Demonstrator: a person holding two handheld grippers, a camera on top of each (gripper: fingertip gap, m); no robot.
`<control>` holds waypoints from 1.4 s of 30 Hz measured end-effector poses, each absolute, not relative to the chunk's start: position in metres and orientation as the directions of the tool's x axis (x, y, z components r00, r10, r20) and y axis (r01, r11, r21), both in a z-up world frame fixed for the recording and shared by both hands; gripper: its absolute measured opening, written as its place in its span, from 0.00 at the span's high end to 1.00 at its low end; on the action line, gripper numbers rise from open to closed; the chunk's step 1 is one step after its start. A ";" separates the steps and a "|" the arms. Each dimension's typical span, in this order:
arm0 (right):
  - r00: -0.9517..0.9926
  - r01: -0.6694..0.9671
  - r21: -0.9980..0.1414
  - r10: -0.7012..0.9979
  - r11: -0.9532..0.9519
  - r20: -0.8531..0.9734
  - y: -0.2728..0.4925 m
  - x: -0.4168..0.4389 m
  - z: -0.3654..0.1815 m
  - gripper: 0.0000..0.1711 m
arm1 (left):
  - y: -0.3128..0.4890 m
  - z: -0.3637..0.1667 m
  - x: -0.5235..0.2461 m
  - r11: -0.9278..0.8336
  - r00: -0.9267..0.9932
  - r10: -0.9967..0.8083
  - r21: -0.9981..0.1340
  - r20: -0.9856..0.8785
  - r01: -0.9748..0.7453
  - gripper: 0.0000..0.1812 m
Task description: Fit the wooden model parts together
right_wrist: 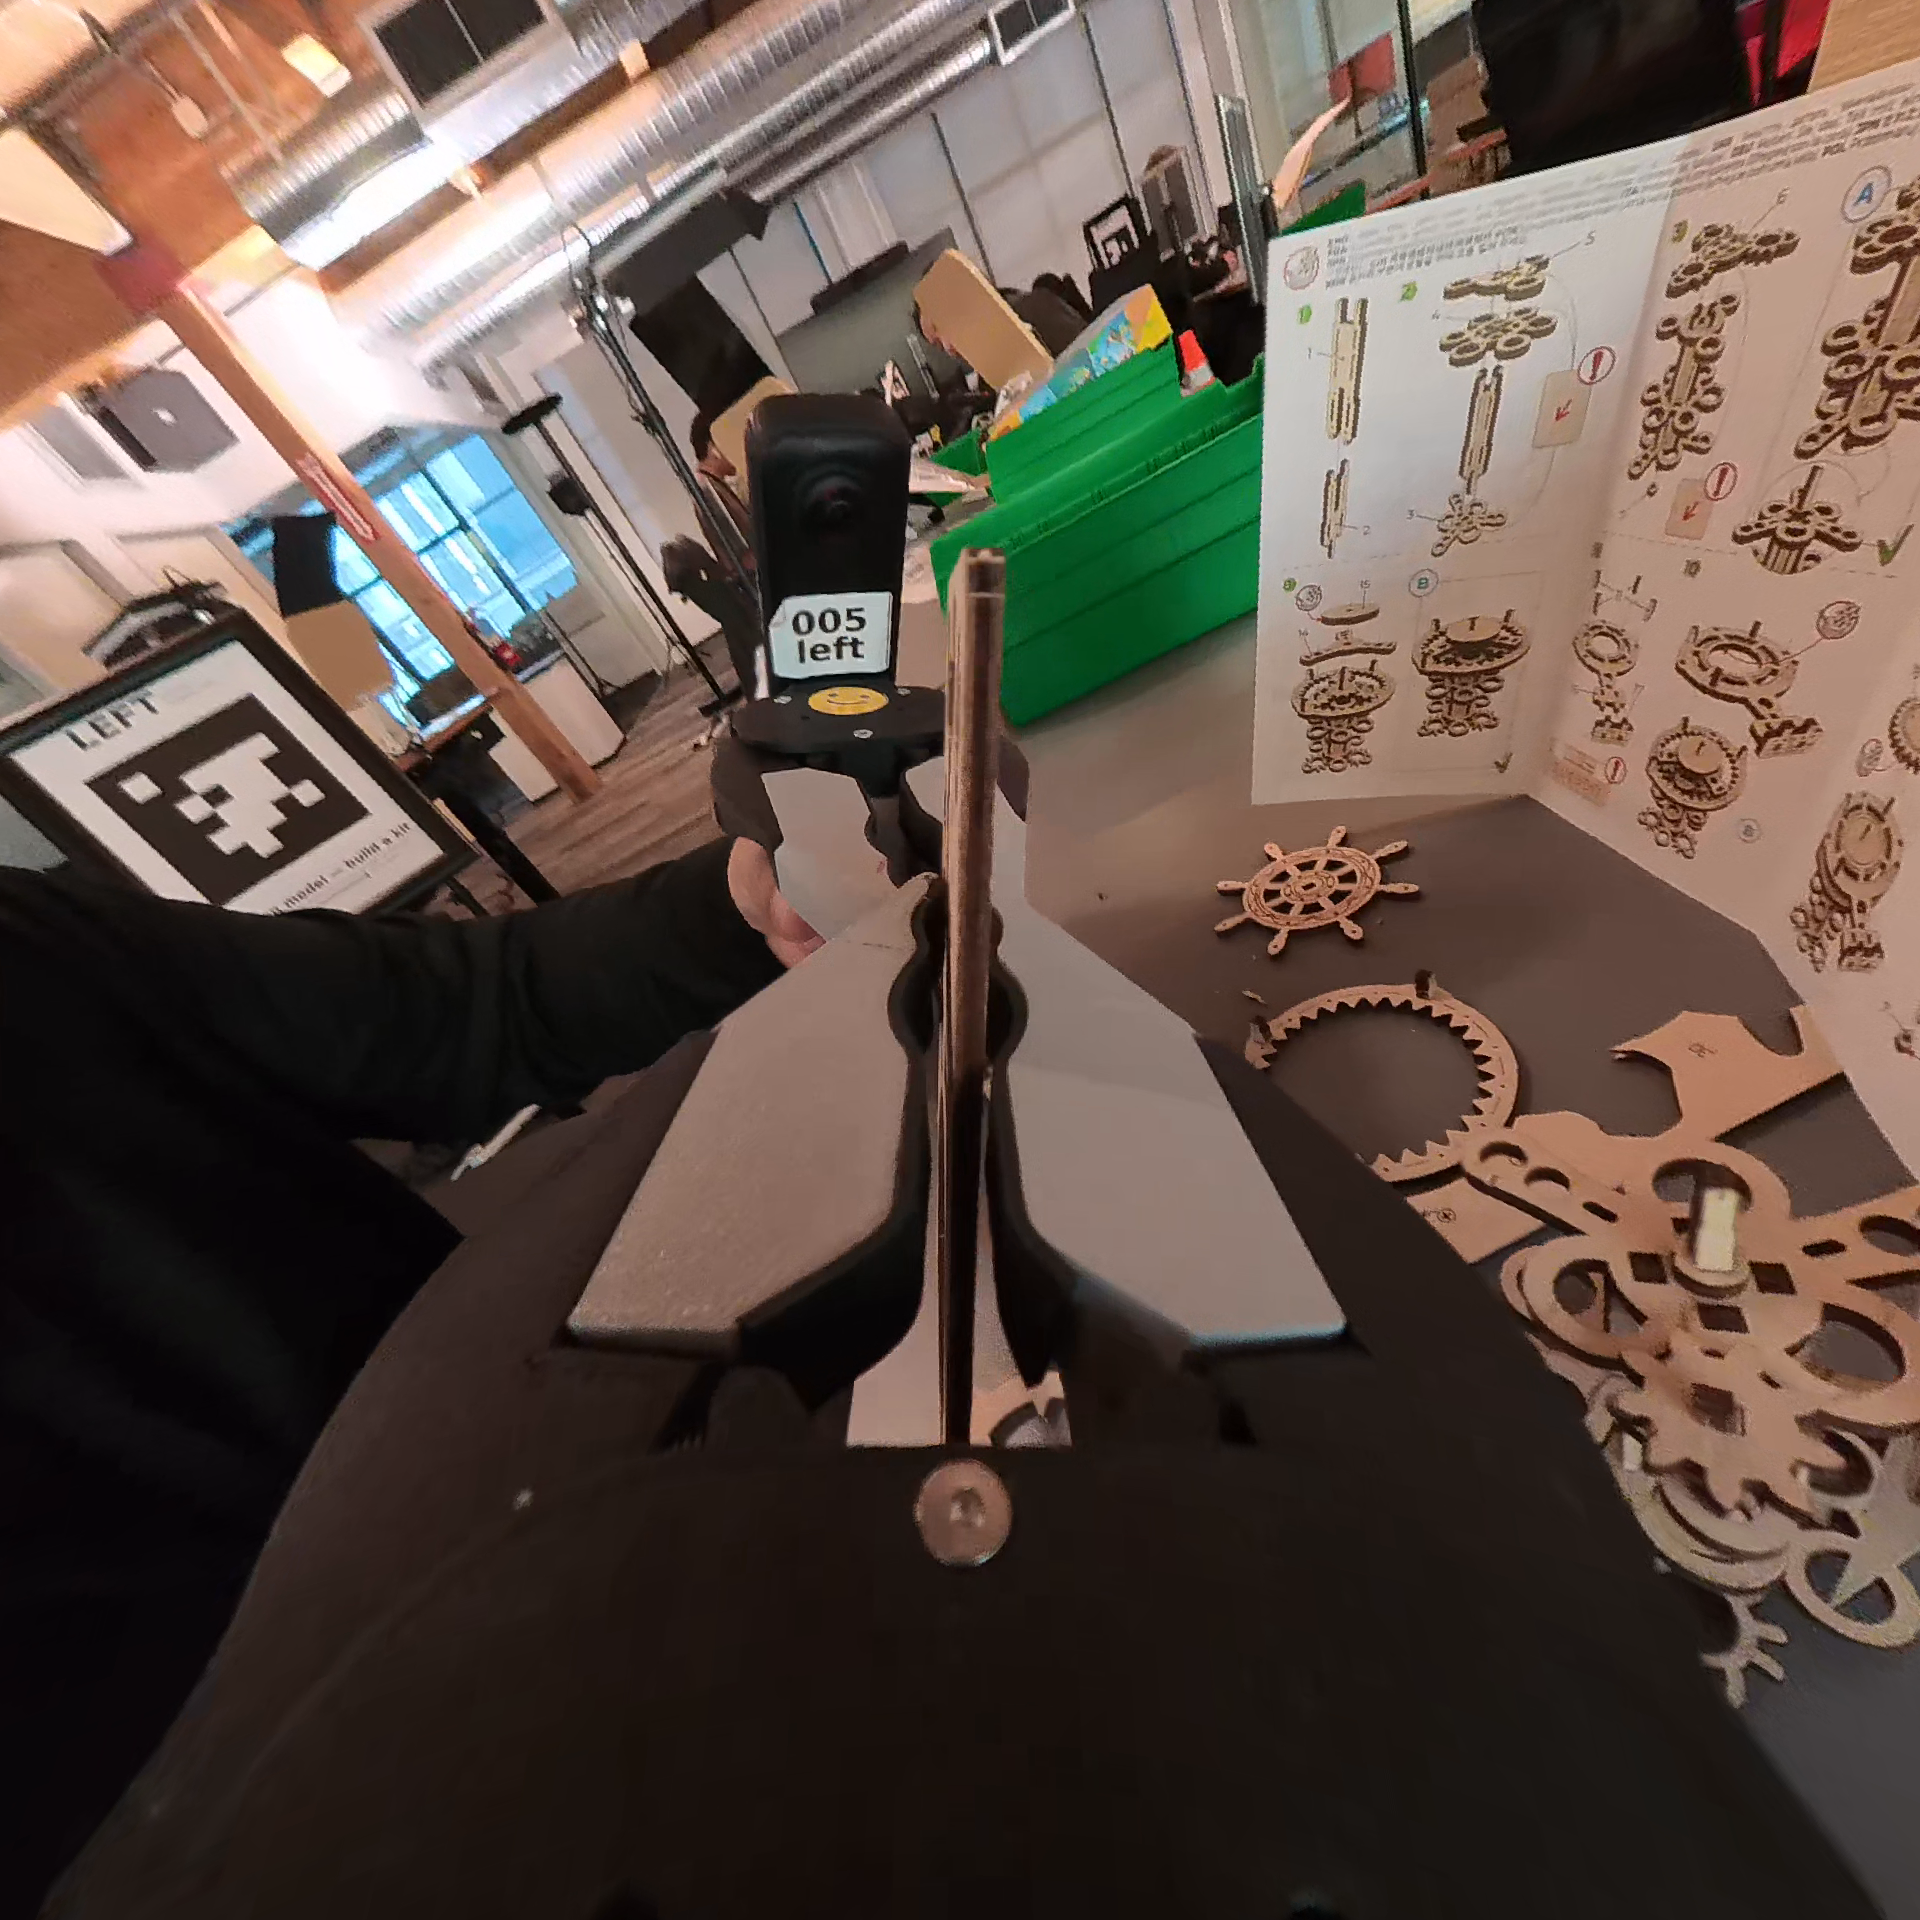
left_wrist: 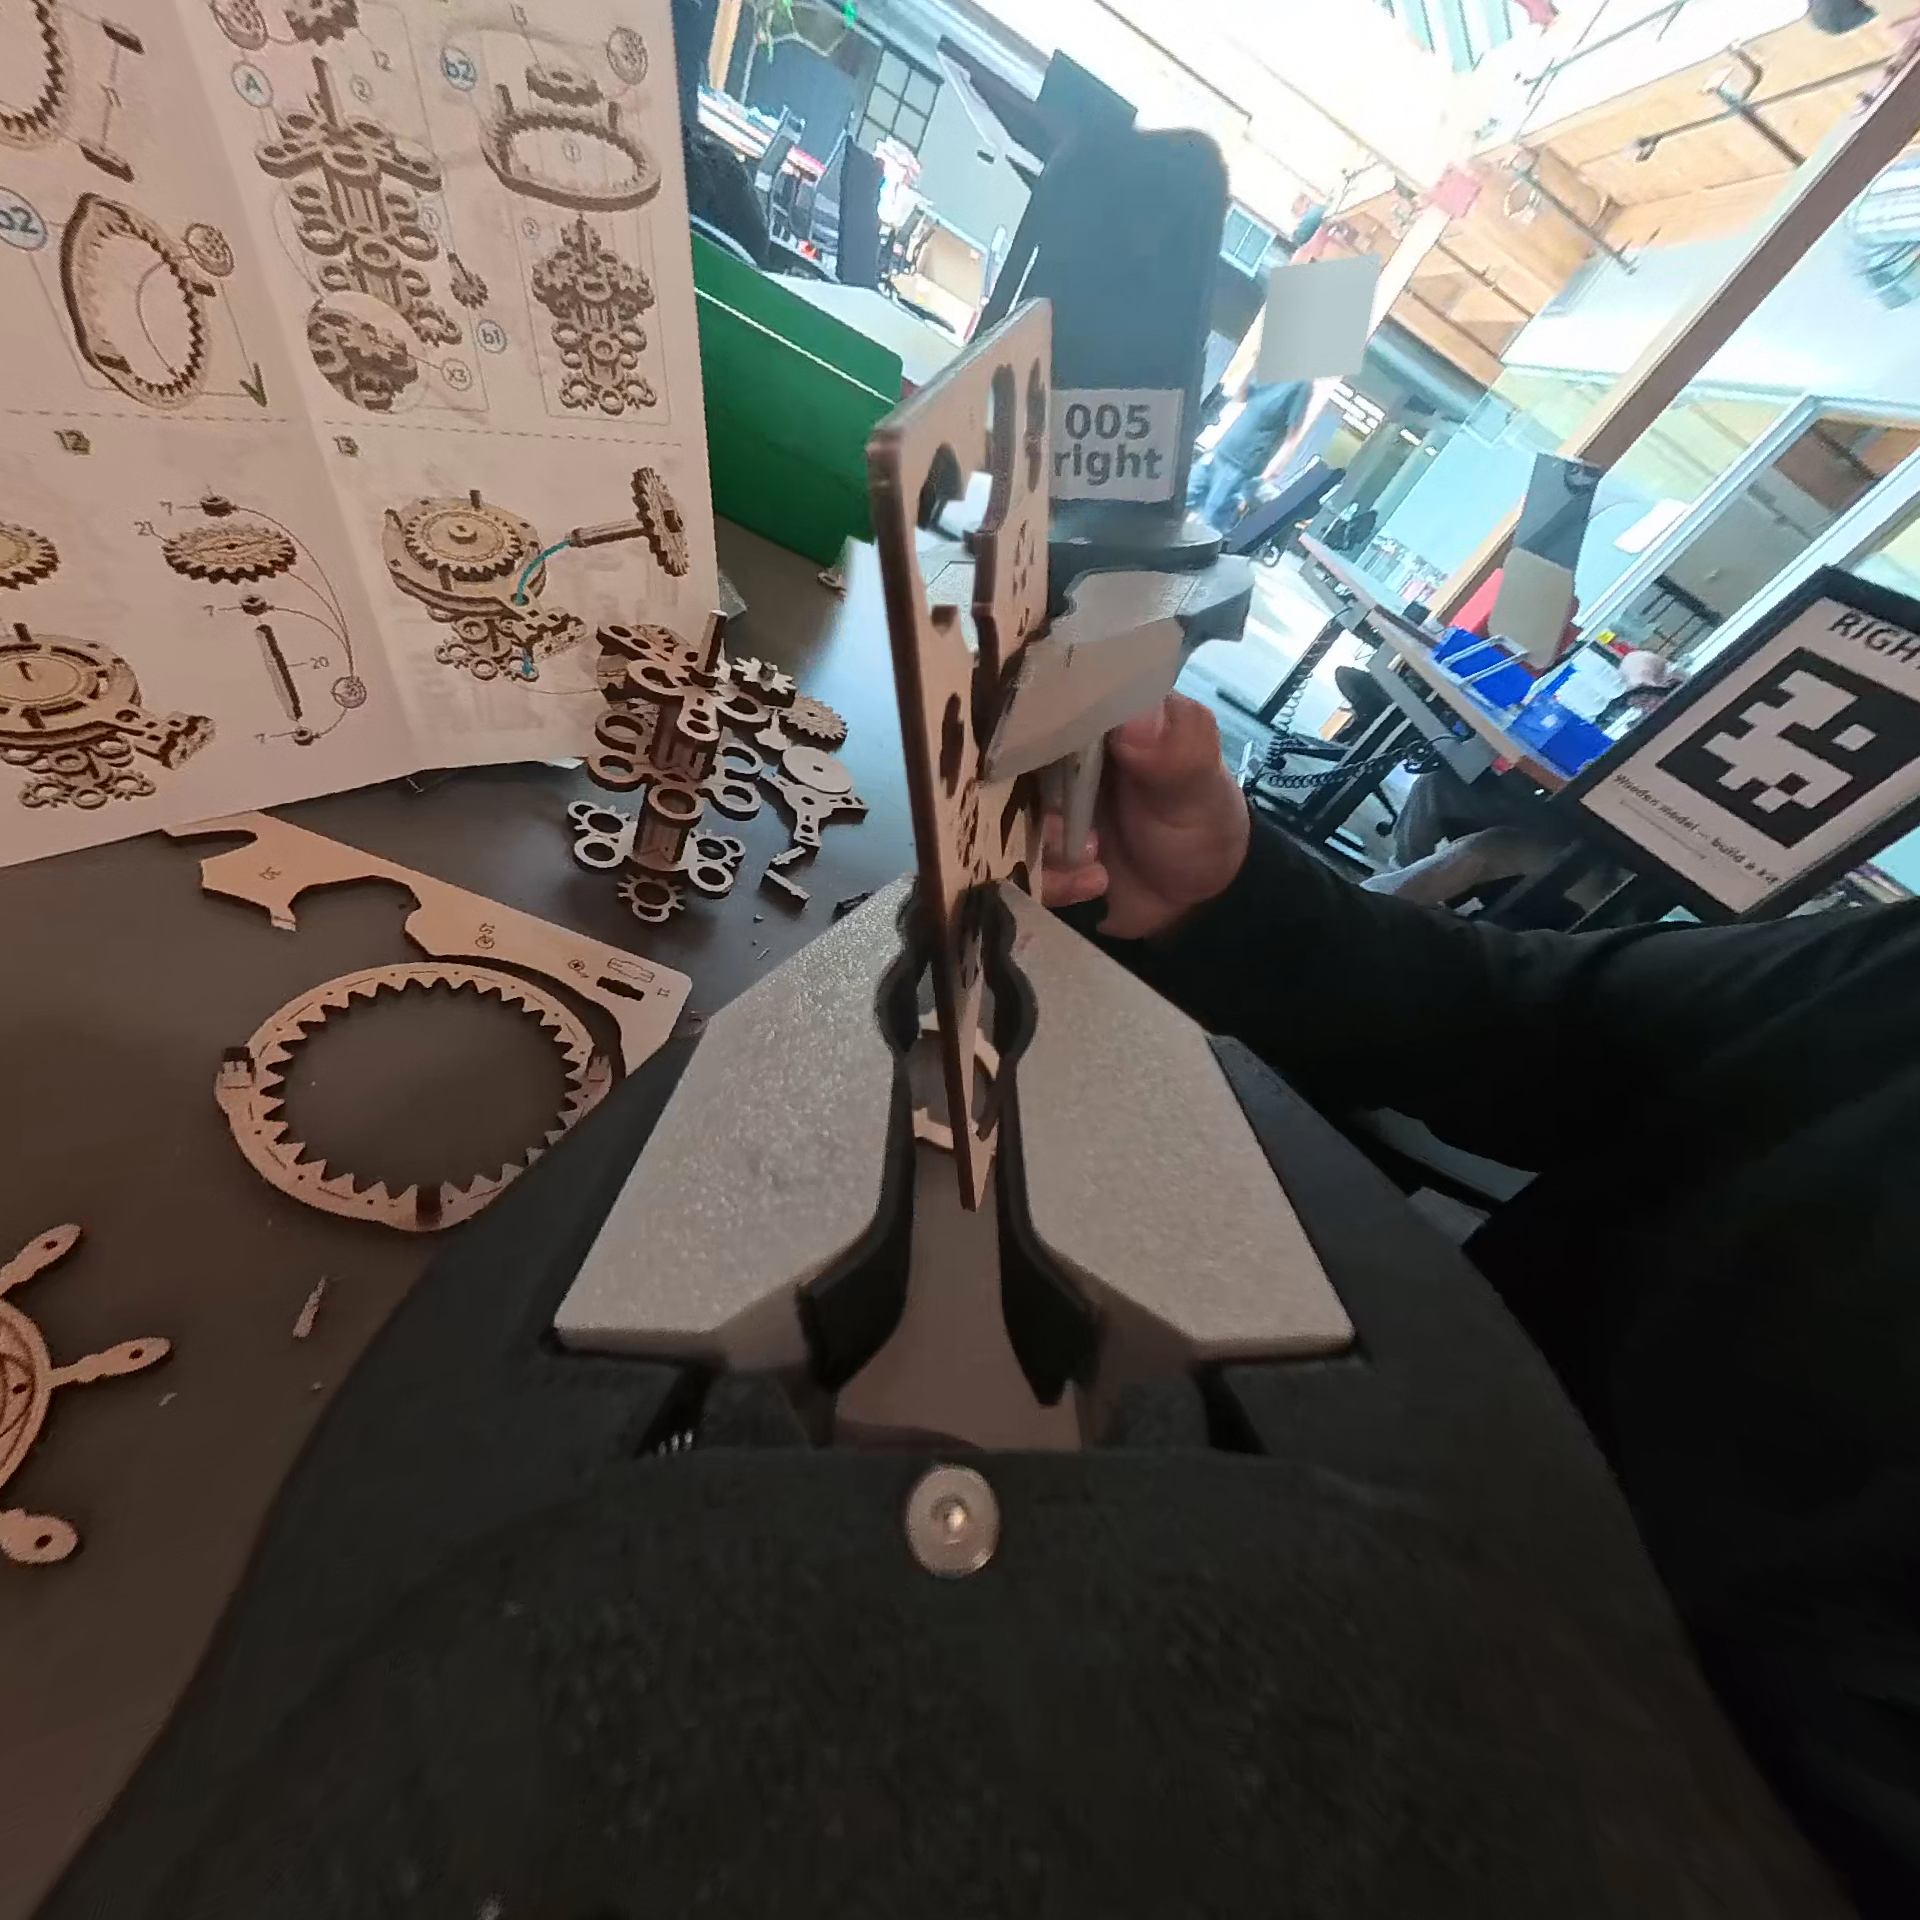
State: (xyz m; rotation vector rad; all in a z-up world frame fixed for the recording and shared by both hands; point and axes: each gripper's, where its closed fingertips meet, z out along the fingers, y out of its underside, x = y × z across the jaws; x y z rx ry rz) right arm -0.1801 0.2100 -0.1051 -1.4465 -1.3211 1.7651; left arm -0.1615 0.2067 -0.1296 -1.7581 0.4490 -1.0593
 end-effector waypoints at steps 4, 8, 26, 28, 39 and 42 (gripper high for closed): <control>-0.341 0.174 -0.889 0.820 -0.425 -0.459 0.209 -0.178 -0.101 1.00 | 0.204 -0.125 -0.161 -0.424 0.530 -0.721 -0.889 0.446 0.171 0.98; -0.311 0.185 -0.891 0.835 -0.415 -0.453 0.211 -0.181 -0.107 0.91 | 0.202 -0.125 -0.161 -0.394 0.548 -0.738 -0.911 0.394 0.124 1.00; -0.200 0.251 -0.913 0.905 -0.322 -0.374 0.217 -0.187 -0.124 0.79 | 0.204 -0.135 -0.166 -0.273 0.681 -0.720 -0.957 0.135 -0.099 0.99; -0.180 0.254 -0.909 0.907 -0.331 -0.380 0.219 -0.187 -0.125 0.80 | 0.207 -0.136 -0.166 -0.291 0.693 -0.704 -0.953 0.155 -0.082 0.99; -0.092 0.254 -0.933 0.954 -0.254 -0.285 0.221 -0.185 -0.122 0.86 | 0.212 -0.136 -0.166 -0.317 0.735 -0.655 -0.947 0.176 -0.056 0.97; -0.137 0.275 -0.938 0.957 -0.212 -0.256 0.210 -0.185 -0.123 1.00 | 0.213 -0.141 -0.167 -0.344 0.745 -0.642 -0.937 0.181 -0.069 0.96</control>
